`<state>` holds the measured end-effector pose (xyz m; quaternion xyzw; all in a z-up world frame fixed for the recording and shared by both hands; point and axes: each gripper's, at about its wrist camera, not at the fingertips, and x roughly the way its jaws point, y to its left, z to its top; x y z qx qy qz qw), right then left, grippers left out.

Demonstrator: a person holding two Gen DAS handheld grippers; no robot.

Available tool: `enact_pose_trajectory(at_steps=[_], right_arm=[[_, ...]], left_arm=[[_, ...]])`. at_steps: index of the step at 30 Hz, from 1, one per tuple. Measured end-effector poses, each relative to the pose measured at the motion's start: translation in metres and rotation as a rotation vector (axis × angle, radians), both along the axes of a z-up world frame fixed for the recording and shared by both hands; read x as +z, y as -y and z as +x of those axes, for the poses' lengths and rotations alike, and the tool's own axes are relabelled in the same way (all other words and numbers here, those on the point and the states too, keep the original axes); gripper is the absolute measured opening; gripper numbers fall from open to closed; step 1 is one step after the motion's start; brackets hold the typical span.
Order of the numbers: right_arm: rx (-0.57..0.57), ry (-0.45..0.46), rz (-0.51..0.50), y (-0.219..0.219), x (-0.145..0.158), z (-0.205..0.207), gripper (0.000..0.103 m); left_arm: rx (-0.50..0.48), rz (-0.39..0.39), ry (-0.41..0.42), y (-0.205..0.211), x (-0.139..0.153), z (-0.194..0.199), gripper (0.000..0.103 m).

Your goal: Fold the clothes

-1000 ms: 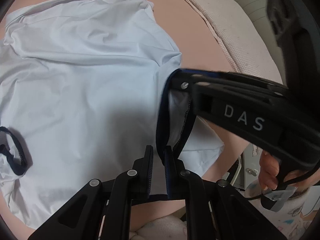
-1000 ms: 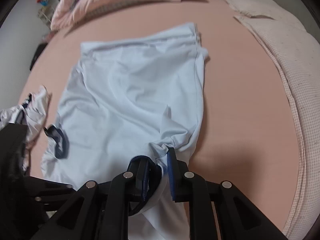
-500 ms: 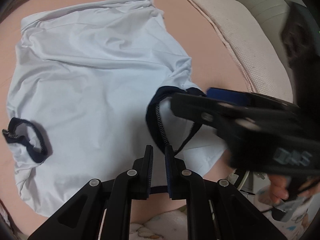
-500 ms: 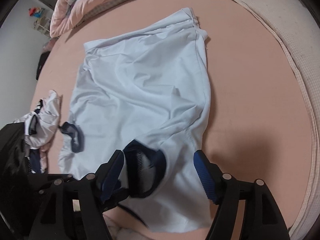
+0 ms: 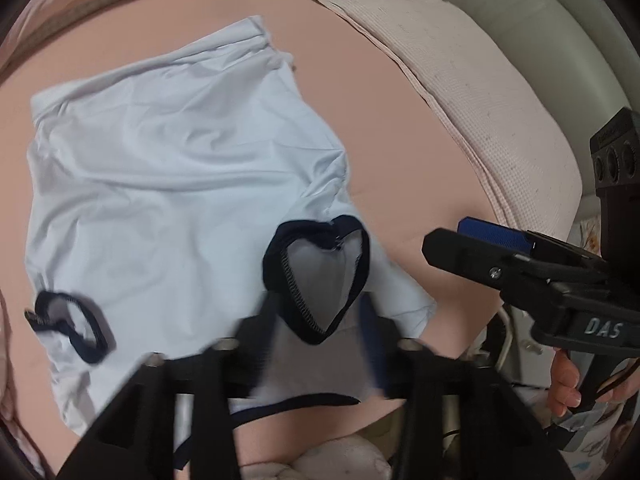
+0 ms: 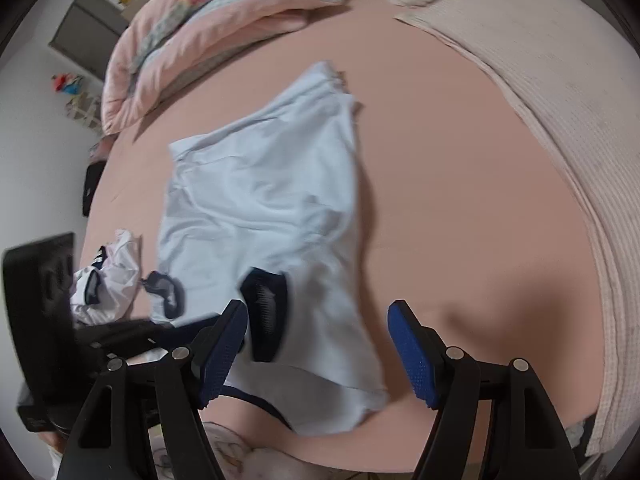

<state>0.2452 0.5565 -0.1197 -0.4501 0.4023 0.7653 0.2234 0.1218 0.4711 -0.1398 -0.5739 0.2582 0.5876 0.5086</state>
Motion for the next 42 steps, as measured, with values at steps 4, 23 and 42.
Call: enact_pose_trajectory(at_steps=[4, 23, 42], right_arm=[[-0.044, -0.01, -0.031, -0.007, -0.015, 0.018, 0.072], [-0.102, 0.021, -0.077, 0.001, -0.068, 0.044, 0.072], [-0.028, 0.087, 0.014, 0.014, -0.076, 0.007, 0.038]], left_arm=[[-0.01, -0.015, -0.003, -0.009, 0.001, 0.001, 0.057], [0.006, -0.053, -0.017, -0.024, -0.024, 0.008, 0.046], [0.159, -0.029, 0.025, -0.006, -0.041, -0.013, 0.011]])
